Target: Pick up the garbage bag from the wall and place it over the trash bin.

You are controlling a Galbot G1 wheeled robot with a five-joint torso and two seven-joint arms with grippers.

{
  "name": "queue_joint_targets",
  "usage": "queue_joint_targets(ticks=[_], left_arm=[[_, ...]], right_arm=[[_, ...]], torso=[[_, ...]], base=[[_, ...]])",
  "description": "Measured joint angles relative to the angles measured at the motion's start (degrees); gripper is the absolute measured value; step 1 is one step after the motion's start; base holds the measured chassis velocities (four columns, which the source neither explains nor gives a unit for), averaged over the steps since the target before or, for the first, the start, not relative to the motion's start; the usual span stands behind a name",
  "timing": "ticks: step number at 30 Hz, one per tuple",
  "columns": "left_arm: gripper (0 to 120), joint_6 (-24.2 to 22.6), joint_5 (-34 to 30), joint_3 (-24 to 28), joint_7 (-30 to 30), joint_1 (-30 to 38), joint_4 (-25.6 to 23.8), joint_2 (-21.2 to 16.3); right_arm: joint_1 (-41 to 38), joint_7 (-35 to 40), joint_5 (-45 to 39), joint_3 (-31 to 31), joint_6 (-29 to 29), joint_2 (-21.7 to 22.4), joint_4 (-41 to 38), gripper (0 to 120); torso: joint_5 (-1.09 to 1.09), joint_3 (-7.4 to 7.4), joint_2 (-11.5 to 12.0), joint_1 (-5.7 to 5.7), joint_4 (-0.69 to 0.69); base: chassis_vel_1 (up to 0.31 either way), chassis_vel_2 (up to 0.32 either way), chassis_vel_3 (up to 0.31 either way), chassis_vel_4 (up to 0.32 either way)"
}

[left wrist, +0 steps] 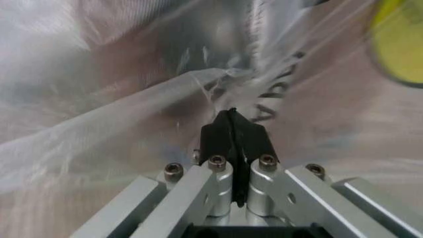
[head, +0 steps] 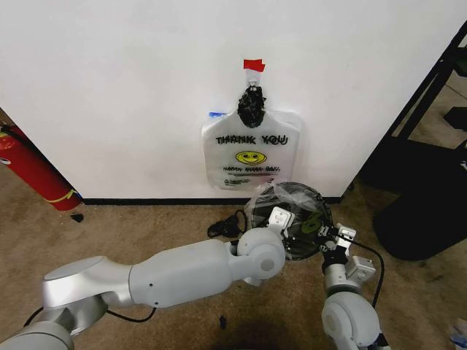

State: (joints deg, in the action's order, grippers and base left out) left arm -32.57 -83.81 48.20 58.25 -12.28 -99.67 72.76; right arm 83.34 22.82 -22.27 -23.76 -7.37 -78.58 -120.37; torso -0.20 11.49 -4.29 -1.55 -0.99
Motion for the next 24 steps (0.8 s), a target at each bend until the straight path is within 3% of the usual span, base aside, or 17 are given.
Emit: queue_joint_targets(ticks=[24], left_arm=[[0, 0.12, 2.63, 1.46, -1.33, 0.97, 10.92, 6.03]], right_arm=[[1.78, -0.35, 0.65, 1.18, -0.27, 0.14, -3.59, 0]], torso=[[-0.01, 0.00, 0.00, 0.00, 0.00]], base=[[0.000, 0.000, 0.000, 0.000]])
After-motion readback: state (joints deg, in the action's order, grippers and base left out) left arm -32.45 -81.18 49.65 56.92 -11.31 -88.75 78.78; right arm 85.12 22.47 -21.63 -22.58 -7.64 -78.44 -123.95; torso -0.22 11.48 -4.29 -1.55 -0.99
